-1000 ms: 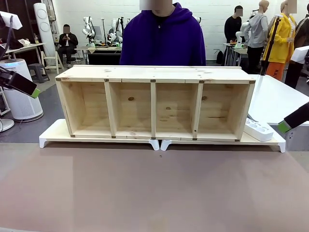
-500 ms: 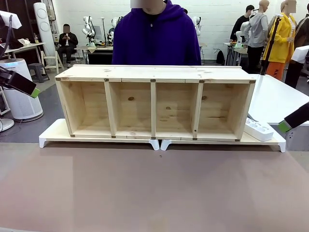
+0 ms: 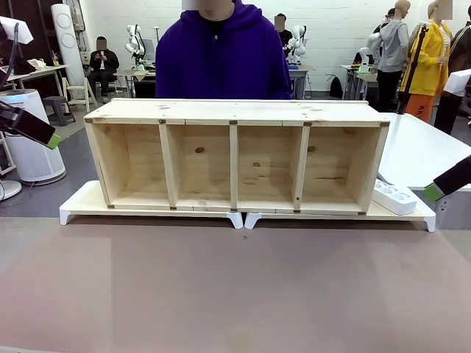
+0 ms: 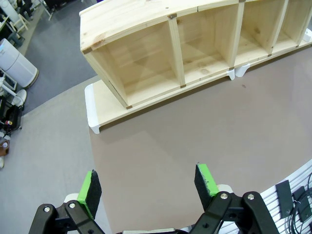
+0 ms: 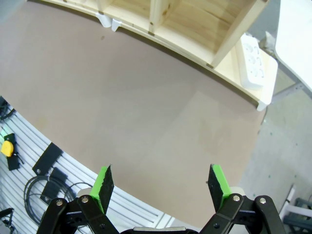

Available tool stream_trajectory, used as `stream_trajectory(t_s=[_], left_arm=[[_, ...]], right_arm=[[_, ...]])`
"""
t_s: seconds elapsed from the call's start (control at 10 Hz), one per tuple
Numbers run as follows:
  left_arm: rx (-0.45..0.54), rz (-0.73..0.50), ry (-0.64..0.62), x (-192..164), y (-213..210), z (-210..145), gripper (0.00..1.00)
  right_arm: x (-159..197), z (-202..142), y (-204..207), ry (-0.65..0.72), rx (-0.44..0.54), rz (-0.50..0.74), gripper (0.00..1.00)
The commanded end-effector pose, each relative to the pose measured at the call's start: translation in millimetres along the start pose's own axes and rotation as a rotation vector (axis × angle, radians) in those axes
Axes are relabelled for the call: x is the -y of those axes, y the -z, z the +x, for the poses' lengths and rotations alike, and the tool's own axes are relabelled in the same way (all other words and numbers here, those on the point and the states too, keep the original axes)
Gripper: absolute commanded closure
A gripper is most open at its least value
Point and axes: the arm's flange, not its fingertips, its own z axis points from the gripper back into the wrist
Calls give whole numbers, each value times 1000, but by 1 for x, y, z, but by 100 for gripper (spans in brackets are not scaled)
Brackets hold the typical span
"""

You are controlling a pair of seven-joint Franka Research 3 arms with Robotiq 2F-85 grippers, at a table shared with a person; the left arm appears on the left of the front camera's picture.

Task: Perform cable management.
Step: When the cord part of the Power Cable appears at the lower middle area of the table and stops, grasp the cord part of the Power Cable.

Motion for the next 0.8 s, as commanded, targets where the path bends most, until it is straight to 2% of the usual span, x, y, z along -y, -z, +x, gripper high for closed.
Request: stream_trajectory(t_s=[0.0, 0.7], left_arm=[[13, -1, 15, -3, 1, 2, 0], [13, -1, 15, -3, 1, 2, 0]], right_arm=[[0, 1, 2, -2, -5, 3, 0], [0, 1, 2, -2, -5, 3, 0]])
